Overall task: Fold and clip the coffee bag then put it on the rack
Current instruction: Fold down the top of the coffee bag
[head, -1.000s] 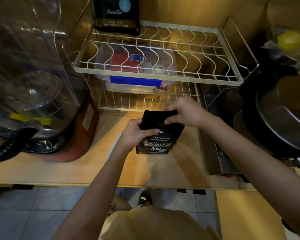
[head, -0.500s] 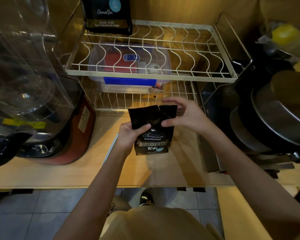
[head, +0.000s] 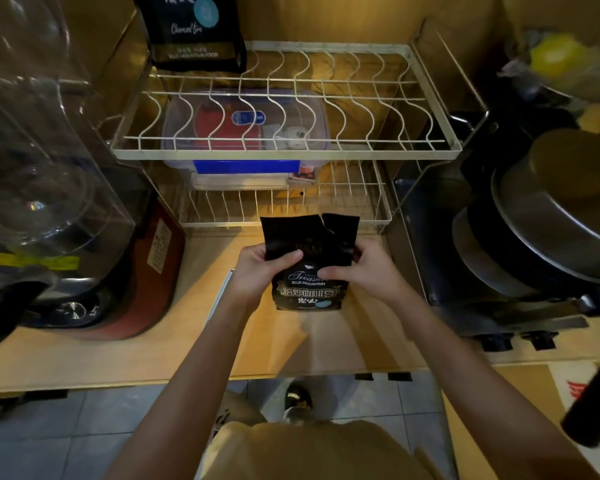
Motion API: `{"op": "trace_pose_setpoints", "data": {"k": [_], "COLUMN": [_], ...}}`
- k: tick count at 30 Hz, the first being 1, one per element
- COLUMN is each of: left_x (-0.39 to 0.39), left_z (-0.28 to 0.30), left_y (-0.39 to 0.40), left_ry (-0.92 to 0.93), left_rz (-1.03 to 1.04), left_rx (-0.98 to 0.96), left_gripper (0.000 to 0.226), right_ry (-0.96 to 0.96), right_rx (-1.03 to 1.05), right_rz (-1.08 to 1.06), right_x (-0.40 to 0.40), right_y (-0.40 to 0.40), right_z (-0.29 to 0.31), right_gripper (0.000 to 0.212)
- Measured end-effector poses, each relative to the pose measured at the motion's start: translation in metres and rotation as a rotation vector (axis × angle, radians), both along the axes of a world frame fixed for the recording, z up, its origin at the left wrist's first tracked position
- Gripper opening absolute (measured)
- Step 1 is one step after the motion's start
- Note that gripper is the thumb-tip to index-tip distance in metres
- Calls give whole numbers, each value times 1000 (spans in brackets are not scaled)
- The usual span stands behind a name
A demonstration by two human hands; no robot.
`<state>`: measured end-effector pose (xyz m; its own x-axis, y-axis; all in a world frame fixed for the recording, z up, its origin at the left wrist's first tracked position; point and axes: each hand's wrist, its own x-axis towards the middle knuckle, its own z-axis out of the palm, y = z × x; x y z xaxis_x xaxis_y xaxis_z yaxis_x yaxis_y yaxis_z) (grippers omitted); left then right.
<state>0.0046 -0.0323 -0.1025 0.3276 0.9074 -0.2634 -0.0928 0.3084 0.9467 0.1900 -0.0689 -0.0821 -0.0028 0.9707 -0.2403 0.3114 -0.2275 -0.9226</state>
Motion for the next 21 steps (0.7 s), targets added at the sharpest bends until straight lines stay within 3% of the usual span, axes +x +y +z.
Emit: {"op": "trace_pose_setpoints", "data": {"k": [3,8,12,17,21], "left_x": [4,-2,1,4,-1], "left_z": [-1,0,-1,7,3], "left_y": [-3,0,-1,-3,-7], "left_ry": [-54,-131,-5,8,139], "left_rz": [14,50,58,52,76], "left_rx": [-49,-83,-44,27,98], "left_gripper": [18,12,10,12,15], "right_ry": [-40,21,-15,156,245], "right_rx": [-16,106,72,54,6], "right_rz": [48,-39,13,-30,-93], "right_x": [3,0,2,8,4], "right_y": [-5,-3,-1,-3,-2], "right_z": [-4,-2,-4,-9,-17], "right_gripper": [54,48,50,34,28]}}
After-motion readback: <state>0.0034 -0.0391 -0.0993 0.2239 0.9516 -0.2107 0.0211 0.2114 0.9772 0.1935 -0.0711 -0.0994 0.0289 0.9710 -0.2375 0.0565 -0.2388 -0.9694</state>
